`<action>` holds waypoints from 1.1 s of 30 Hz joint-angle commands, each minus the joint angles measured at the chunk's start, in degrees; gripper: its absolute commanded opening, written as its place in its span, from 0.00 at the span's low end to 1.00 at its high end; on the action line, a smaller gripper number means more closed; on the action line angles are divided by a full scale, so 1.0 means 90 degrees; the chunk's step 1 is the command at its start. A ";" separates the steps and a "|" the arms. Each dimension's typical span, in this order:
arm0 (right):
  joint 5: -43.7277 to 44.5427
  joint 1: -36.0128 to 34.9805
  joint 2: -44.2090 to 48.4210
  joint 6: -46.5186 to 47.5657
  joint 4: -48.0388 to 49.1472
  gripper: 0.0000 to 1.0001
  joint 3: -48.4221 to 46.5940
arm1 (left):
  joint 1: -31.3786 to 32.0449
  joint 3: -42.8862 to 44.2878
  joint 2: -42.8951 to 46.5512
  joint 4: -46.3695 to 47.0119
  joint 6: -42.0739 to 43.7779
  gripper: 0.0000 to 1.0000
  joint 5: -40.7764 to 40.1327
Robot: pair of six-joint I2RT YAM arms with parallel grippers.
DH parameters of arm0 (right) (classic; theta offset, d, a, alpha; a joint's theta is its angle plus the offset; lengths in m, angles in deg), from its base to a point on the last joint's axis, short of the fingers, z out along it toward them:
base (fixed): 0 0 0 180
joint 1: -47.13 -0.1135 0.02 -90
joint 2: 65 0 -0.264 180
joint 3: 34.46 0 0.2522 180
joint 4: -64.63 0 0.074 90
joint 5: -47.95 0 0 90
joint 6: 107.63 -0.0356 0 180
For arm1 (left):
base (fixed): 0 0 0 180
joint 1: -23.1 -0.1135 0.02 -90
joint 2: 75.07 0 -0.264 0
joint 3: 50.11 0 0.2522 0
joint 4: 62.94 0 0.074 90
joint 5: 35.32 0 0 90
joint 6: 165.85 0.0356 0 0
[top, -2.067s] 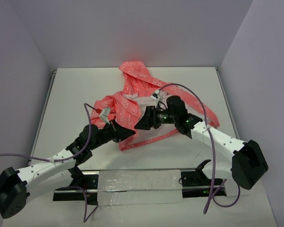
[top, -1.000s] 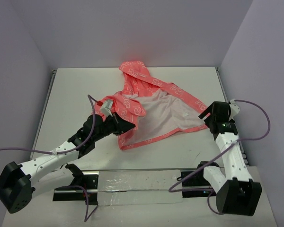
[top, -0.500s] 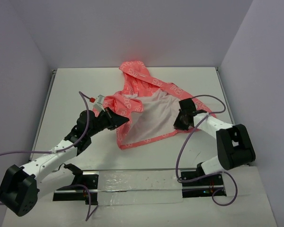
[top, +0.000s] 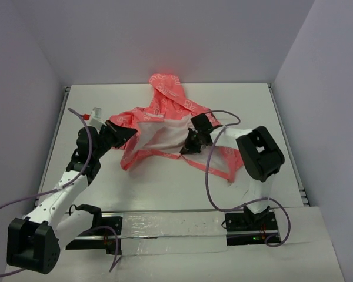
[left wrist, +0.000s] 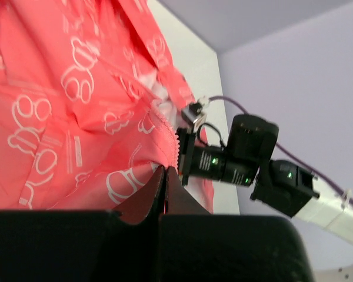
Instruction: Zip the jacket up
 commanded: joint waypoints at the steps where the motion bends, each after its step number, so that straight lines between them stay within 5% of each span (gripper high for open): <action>1: -0.0082 -0.0632 -0.0750 -0.0007 -0.0289 0.00 -0.0954 | -0.0676 0.0635 -0.0206 -0.0195 0.0407 0.00 0.0120; 6: 0.0053 -0.0809 0.0095 0.0293 -0.0474 0.01 -0.1102 | -0.0810 0.1104 -0.0584 -0.0474 0.0671 0.00 0.0064; 8: 0.0154 -0.0818 0.0765 0.1029 -0.0719 0.08 -0.0977 | -0.0810 0.1086 -0.0624 -0.0420 0.0675 0.00 0.0098; 13: 0.0926 -0.0856 0.2542 0.1598 -0.1600 0.35 -0.0356 | -0.0810 0.0973 -0.0728 -0.0396 0.0760 0.00 0.0386; 17: 0.2604 -0.0789 0.4575 0.1031 -0.1777 0.59 0.1173 | -0.0810 0.0819 -0.0726 -0.0271 0.0737 0.00 0.0449; 21: 0.2918 -0.0117 0.5370 0.0364 -0.2380 0.74 0.2258 | -0.0790 0.0756 -0.0765 -0.0130 0.0625 0.00 0.0553; 33: 0.3478 -0.0699 0.5081 0.0210 -0.2688 0.71 0.2650 | -0.0752 0.0614 -0.0853 0.0078 0.0485 0.00 0.0561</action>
